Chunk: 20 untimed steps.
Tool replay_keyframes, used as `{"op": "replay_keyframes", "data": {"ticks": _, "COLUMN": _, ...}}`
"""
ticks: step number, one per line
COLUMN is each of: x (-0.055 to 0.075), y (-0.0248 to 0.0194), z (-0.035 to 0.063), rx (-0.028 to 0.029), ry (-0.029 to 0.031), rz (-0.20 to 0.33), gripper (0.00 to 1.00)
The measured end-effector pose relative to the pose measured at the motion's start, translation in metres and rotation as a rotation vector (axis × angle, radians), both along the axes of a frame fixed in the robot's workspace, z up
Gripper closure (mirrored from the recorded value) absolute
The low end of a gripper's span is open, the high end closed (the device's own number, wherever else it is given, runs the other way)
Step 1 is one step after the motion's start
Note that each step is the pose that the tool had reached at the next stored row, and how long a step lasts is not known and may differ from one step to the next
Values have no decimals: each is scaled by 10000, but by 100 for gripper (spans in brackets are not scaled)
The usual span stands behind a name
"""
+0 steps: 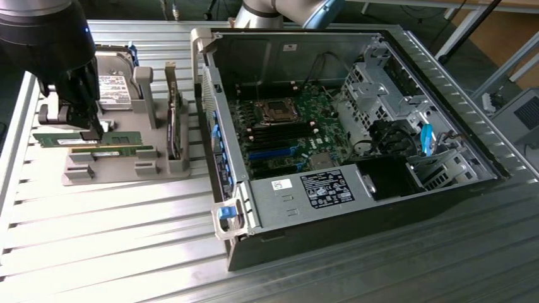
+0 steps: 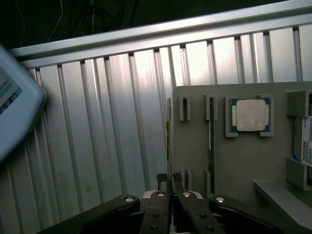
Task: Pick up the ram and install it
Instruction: 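Pick up the ram and move it above insertion slot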
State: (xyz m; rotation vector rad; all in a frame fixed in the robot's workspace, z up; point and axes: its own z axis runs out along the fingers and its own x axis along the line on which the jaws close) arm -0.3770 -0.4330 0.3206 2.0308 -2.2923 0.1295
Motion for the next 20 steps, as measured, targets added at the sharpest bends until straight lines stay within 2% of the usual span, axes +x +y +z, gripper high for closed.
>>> {"op": "replay_keyframes", "data": {"ticks": 20, "x": 0, "y": 0, "z": 102, "rx": -99, "ry": 2, "rz": 1, "gripper": 89}}
